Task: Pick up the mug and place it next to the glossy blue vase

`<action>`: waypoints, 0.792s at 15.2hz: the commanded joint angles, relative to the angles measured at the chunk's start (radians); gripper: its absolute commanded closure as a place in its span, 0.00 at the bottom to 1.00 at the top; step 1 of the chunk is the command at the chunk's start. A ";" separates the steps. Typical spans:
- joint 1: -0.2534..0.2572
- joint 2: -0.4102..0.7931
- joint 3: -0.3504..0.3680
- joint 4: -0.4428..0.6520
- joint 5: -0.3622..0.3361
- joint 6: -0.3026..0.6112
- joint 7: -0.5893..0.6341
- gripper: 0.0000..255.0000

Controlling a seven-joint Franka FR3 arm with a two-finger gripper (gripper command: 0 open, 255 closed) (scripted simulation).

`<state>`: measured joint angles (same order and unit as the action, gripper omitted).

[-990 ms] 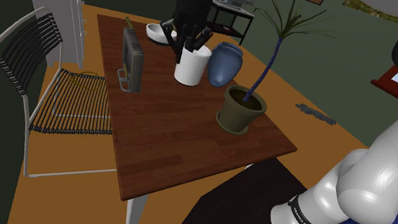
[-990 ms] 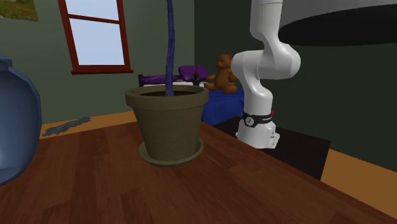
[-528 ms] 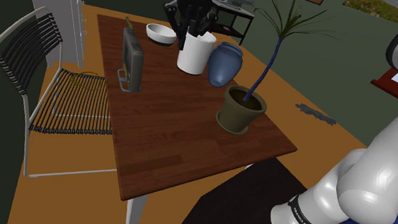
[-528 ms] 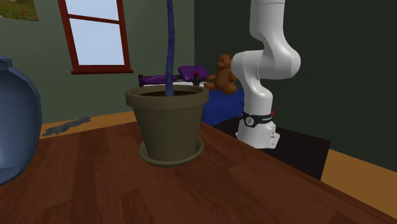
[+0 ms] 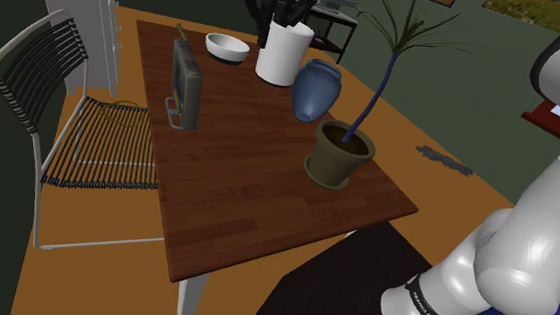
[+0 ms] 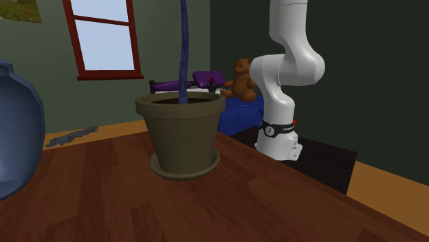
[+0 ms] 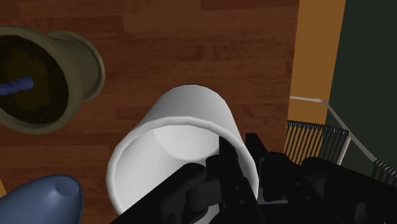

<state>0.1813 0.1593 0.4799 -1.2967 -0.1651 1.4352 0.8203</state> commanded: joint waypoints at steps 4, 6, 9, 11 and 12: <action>-0.080 -0.062 -0.049 -0.072 0.033 0.029 -0.118 1.00; -0.111 -0.079 -0.072 -0.093 0.043 0.040 -0.169 1.00; -0.154 -0.096 -0.105 -0.113 0.053 0.052 -0.244 1.00; -0.182 -0.101 -0.128 -0.119 0.057 0.058 -0.292 1.00; -0.195 -0.101 -0.139 -0.120 0.058 0.061 -0.316 1.00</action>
<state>0.0007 0.0580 0.3526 -1.4178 -0.1080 1.4943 0.5311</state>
